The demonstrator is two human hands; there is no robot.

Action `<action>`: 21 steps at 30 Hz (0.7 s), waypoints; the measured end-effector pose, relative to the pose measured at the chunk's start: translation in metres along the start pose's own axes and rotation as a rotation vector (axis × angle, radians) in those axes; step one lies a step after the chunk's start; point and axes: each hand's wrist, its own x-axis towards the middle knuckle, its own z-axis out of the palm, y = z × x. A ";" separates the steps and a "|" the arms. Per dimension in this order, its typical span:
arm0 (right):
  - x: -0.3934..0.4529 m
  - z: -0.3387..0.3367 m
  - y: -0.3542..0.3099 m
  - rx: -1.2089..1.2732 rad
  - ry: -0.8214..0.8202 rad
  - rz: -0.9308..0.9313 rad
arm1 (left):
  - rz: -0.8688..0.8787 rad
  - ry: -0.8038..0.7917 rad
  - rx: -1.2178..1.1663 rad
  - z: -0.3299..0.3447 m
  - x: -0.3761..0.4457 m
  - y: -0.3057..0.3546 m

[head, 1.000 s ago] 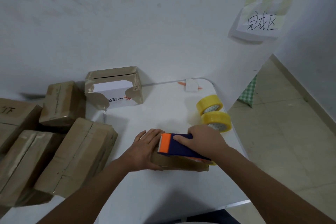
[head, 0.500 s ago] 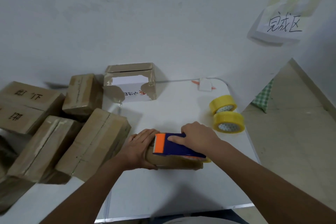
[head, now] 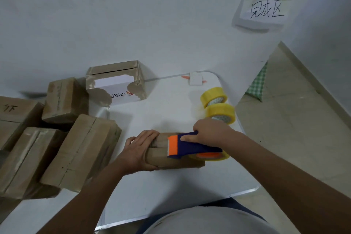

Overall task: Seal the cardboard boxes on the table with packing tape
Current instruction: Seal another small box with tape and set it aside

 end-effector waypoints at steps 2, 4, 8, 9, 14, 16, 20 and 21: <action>-0.001 -0.002 0.015 -0.012 -0.002 0.024 | 0.004 0.004 0.009 -0.002 0.003 0.002; 0.000 -0.001 0.025 -0.022 0.008 0.027 | 0.003 0.009 0.009 -0.002 0.003 0.003; -0.002 0.011 0.046 0.025 -0.007 0.066 | -0.004 0.011 0.017 0.000 0.002 0.002; -0.004 0.014 0.052 0.042 -0.012 0.078 | -0.005 0.007 0.024 0.000 0.002 0.003; -0.009 0.034 0.071 0.144 -0.003 0.060 | -0.017 -0.005 0.028 0.000 0.000 0.005; -0.008 0.037 0.075 0.166 0.001 0.052 | -0.016 -0.011 0.040 0.001 0.000 0.004; 0.001 0.041 0.059 0.146 0.032 0.023 | -0.048 -0.018 0.042 -0.003 -0.010 -0.012; 0.005 0.043 0.051 0.140 0.041 0.008 | -0.064 -0.032 0.050 -0.006 -0.015 -0.020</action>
